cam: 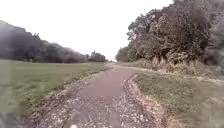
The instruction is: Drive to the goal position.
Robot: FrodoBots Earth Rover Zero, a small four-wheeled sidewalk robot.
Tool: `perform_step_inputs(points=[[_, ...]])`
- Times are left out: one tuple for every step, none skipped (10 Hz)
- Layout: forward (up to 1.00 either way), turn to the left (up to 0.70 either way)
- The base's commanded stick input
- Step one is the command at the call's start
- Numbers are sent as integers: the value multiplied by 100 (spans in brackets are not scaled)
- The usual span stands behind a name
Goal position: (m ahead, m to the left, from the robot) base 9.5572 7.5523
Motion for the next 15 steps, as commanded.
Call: perform_step_inputs(points=[[70, 0], [70, 4], [70, 6], [70, 10], [70, 9], [70, 2], [70, 1], [70, 0], [70, 0], [70, 0], [70, 0], [70, 0], [70, 0], [70, 0], [70, -35]])
